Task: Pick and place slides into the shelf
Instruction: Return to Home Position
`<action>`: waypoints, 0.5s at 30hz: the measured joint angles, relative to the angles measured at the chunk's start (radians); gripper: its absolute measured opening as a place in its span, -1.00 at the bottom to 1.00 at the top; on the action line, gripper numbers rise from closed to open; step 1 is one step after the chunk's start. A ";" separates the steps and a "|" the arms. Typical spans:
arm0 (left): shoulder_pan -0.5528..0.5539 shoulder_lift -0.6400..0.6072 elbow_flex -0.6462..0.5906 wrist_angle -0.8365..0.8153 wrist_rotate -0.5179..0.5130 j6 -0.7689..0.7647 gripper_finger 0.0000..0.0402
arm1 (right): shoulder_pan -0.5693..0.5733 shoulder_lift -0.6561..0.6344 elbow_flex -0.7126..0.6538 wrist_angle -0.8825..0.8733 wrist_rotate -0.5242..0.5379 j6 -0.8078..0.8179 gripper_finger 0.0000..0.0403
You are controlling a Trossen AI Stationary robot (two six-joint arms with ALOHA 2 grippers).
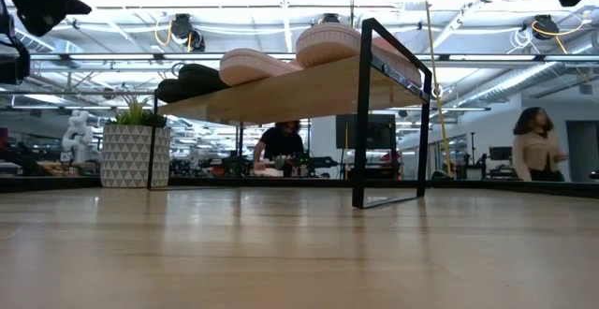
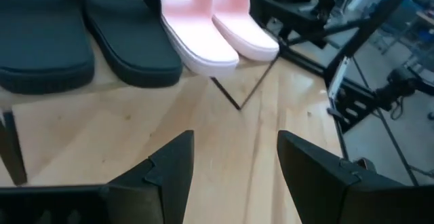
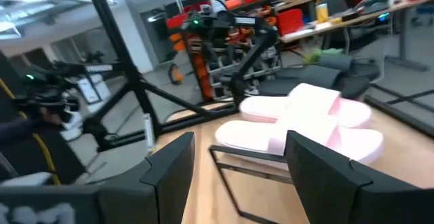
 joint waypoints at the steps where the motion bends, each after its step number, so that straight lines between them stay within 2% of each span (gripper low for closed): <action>1: -0.007 -0.003 -0.008 0.010 -0.028 0.006 0.04 | -0.001 0.000 0.000 0.000 -0.005 0.017 0.10; 4: -0.027 -0.008 -0.018 0.053 -0.111 0.048 0.04 | -0.020 0.000 0.000 0.005 -0.003 0.067 0.10; 8: -0.046 -0.008 -0.019 0.095 -0.113 0.061 0.04 | -0.084 0.000 0.000 0.117 -0.003 0.157 0.10; 12: -0.062 -0.007 -0.019 0.173 -0.114 0.147 0.04 | -0.177 0.000 0.000 0.246 0.001 0.285 0.10; 15: -0.068 -0.008 -0.019 0.204 -0.113 0.197 0.04 | -0.195 -0.001 0.002 0.265 -0.003 0.331 0.10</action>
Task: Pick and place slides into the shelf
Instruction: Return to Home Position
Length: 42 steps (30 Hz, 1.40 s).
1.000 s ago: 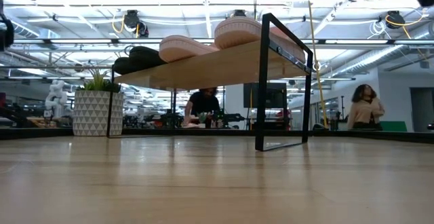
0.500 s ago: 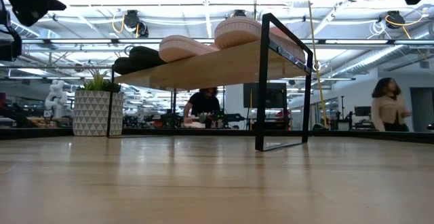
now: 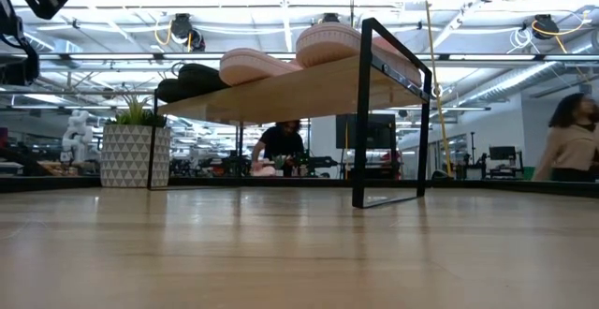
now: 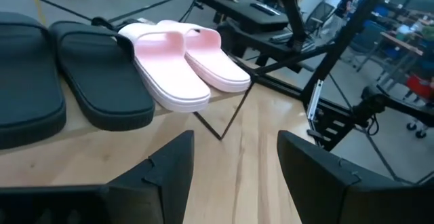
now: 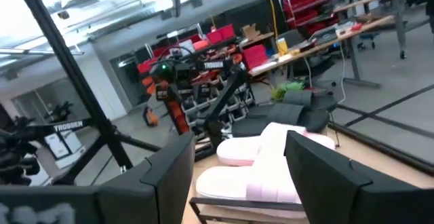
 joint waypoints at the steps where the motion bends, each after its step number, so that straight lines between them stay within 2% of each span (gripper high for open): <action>1: 0.000 0.000 0.000 0.000 0.000 0.007 0.04 | 0.003 0.000 0.000 -0.002 0.003 0.003 0.10; 4: 0.000 0.000 0.000 0.000 -0.014 0.008 0.04 | 0.012 0.000 0.000 0.034 0.038 0.047 0.10; 6: 0.001 0.000 0.000 0.000 -0.031 0.008 0.04 | 0.012 0.000 0.000 0.138 0.080 0.101 0.10; 9: 0.001 0.000 0.000 0.000 -0.059 0.008 0.04 | 0.011 0.001 -0.001 0.408 0.158 0.227 0.10; 13: 0.001 0.000 0.002 0.001 -0.072 0.015 0.04 | 0.010 0.001 -0.065 0.763 0.156 0.485 0.10; 18: 0.001 0.000 0.003 0.003 -0.075 0.012 0.04 | 0.010 0.002 -0.231 1.140 0.168 0.786 0.10; 22: 0.001 0.000 0.003 0.003 -0.072 0.003 0.04 | 0.010 0.002 -0.386 1.575 0.264 1.009 0.10; 24: 0.001 0.000 0.003 0.003 -0.072 -0.002 0.04 | 0.010 0.002 -0.457 1.709 0.294 1.102 0.10; 26: 0.001 0.000 0.003 0.003 -0.074 -0.003 0.04 | 0.010 0.002 -0.507 1.773 0.317 1.151 0.10; 29: 0.001 0.000 0.003 0.003 -0.075 -0.004 0.04 | 0.010 0.002 -0.530 1.777 0.307 1.150 0.10; 33: 0.001 0.000 0.003 0.001 -0.075 0.007 0.04 | 0.013 0.002 -0.573 1.701 0.216 1.103 0.10; 37: 0.001 0.000 0.003 -0.024 -0.075 0.011 0.04 | 0.031 0.000 -0.678 1.684 0.224 1.036 0.10; 42: 0.001 0.000 0.004 -0.106 -0.075 -0.056 0.04 | 0.054 0.000 -0.762 1.686 0.237 0.925 0.10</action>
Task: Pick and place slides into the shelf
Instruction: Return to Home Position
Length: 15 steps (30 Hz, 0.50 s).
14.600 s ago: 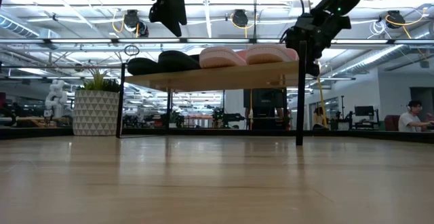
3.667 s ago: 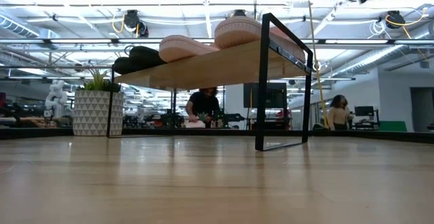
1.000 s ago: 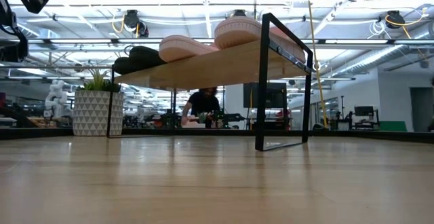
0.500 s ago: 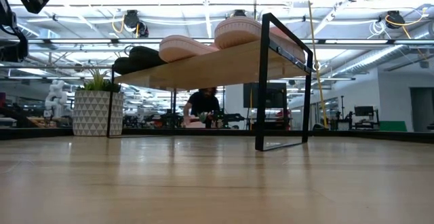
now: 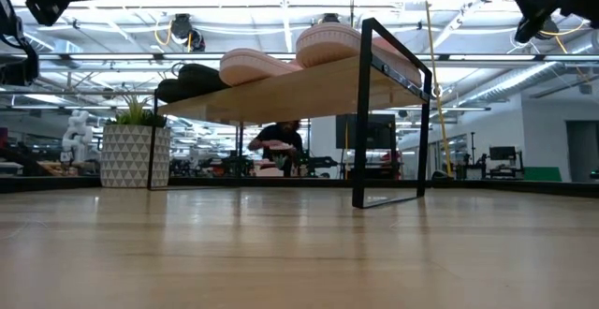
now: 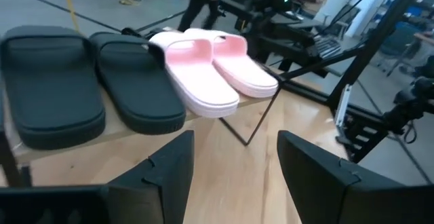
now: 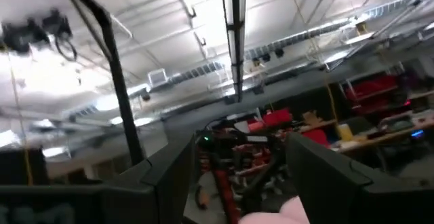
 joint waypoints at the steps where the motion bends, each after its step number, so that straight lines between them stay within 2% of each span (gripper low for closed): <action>1: 0.000 0.000 0.000 -0.023 0.000 -0.018 0.04 | 0.003 0.000 -0.006 -0.011 -0.003 -0.039 0.10; 5: 0.000 0.000 0.000 -0.155 -0.001 -0.110 0.04 | 0.003 0.001 -0.003 -0.177 -0.054 -0.221 0.10; 9: 0.000 -0.001 0.000 -0.360 -0.001 -0.299 0.04 | 0.004 0.003 -0.003 -0.479 -0.073 -0.490 0.10; 12: 0.000 -0.003 0.000 -0.516 -0.025 -0.446 0.04 | 0.005 0.003 -0.004 -0.658 -0.018 -0.708 0.10; 15: 0.000 -0.004 -0.003 -0.606 -0.054 -0.535 0.04 | 0.005 0.003 -0.004 -0.748 0.080 -0.845 0.10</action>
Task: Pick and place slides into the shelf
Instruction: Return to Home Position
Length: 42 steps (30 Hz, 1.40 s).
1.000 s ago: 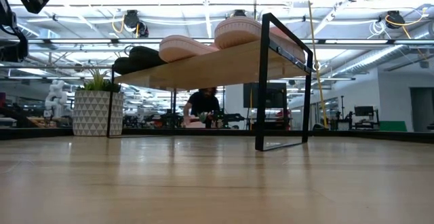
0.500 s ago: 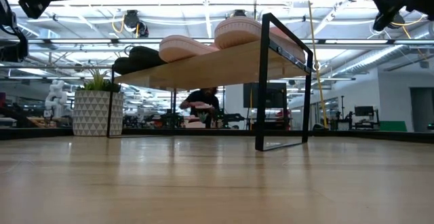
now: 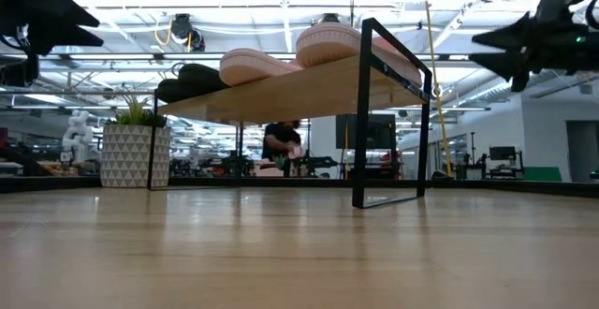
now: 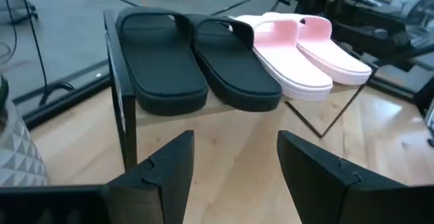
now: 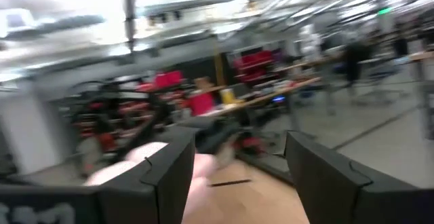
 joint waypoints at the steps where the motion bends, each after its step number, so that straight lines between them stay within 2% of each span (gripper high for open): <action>1: 0.000 -0.002 -0.007 -0.003 -0.002 -0.021 0.04 | 0.000 0.000 0.000 -0.021 0.026 -0.032 0.10; 4: 0.000 -0.002 -0.029 0.026 -0.007 -0.055 0.04 | 0.000 0.006 0.000 -0.086 0.081 -0.087 0.10; 8: 0.000 -0.002 -0.104 0.173 -0.048 -0.072 0.04 | 0.002 0.023 -0.001 -0.118 0.079 -0.101 0.10; 14: 0.006 -0.001 -0.276 0.588 -0.102 0.074 0.04 | 0.002 0.044 -0.001 -0.096 0.082 -0.106 0.10; 17: 0.029 0.000 -0.354 0.859 -0.093 0.214 0.04 | 0.002 0.053 -0.002 -0.096 0.082 -0.103 0.10; 22: 0.130 0.005 -0.452 1.318 0.053 0.602 0.04 | 0.002 0.065 -0.002 -0.096 0.080 -0.086 0.10; 25: 0.228 0.017 -0.504 1.486 0.196 0.758 0.04 | 0.003 0.069 -0.002 -0.096 0.080 -0.078 0.10; 30: 0.405 0.027 -0.593 1.531 0.402 0.779 0.04 | 0.016 0.072 -0.002 -0.096 0.076 -0.084 0.10; 32: 0.465 0.026 -0.627 1.553 0.448 0.772 0.04 | 0.025 0.072 -0.002 -0.096 0.071 -0.087 0.10; 37: 0.579 0.026 -0.678 1.653 0.542 0.848 0.04 | 0.063 0.072 -0.003 -0.103 -0.030 -0.099 0.10; 42: 0.654 0.026 -0.678 1.645 0.635 0.896 0.04 | 0.129 0.073 -0.003 -0.132 0.031 -0.149 0.10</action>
